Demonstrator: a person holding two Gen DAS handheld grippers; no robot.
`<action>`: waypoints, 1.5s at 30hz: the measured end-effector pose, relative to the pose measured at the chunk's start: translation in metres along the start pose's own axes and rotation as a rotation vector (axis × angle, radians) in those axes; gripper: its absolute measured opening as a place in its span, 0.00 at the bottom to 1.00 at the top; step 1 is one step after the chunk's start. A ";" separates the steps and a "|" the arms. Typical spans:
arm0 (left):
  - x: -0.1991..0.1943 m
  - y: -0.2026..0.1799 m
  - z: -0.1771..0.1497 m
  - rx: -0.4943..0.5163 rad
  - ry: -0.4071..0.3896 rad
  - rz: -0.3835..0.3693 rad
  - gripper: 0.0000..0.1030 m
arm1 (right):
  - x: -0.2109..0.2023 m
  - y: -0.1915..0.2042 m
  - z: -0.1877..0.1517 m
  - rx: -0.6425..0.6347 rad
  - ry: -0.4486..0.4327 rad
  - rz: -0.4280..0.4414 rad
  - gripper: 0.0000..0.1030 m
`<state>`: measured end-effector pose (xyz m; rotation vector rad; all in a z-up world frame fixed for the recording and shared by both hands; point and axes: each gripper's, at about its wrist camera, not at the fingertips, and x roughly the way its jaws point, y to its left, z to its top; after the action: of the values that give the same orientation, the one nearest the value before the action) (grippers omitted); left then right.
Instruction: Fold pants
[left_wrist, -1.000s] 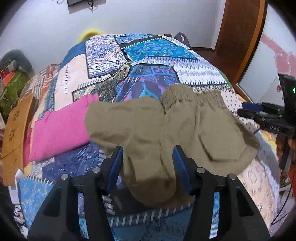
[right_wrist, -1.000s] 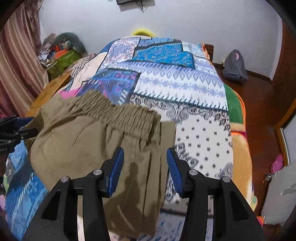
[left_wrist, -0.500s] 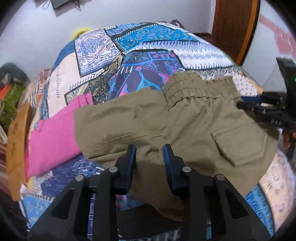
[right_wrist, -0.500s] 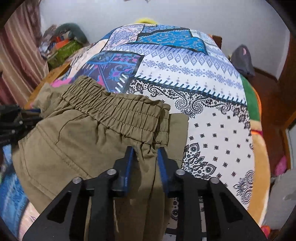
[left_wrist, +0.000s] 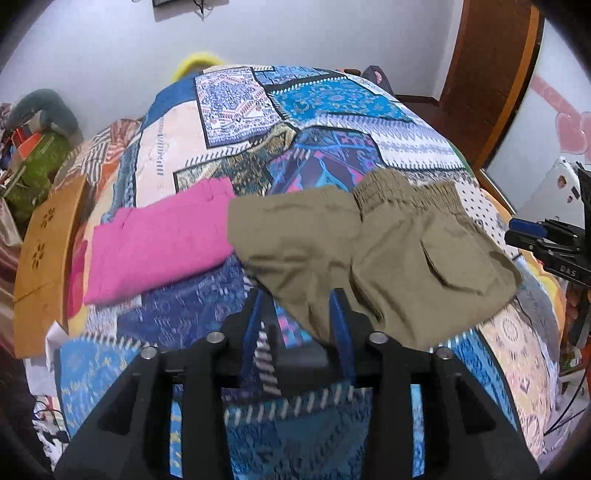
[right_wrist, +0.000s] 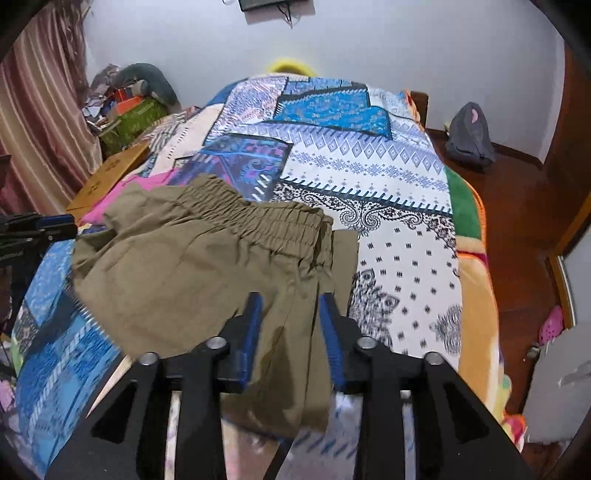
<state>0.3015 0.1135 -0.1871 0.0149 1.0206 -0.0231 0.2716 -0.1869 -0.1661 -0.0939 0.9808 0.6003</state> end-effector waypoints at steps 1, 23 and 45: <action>0.001 -0.002 -0.005 -0.003 0.004 -0.008 0.46 | -0.002 0.003 -0.005 0.001 0.003 0.001 0.39; 0.011 0.015 -0.024 -0.061 0.028 0.052 0.41 | 0.008 -0.002 -0.023 0.039 0.051 -0.041 0.40; 0.097 0.021 0.011 -0.108 0.087 -0.127 0.50 | 0.086 -0.042 0.006 0.166 0.123 0.073 0.50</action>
<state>0.3622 0.1329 -0.2639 -0.1489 1.1072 -0.0834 0.3327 -0.1830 -0.2396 0.0529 1.1536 0.5826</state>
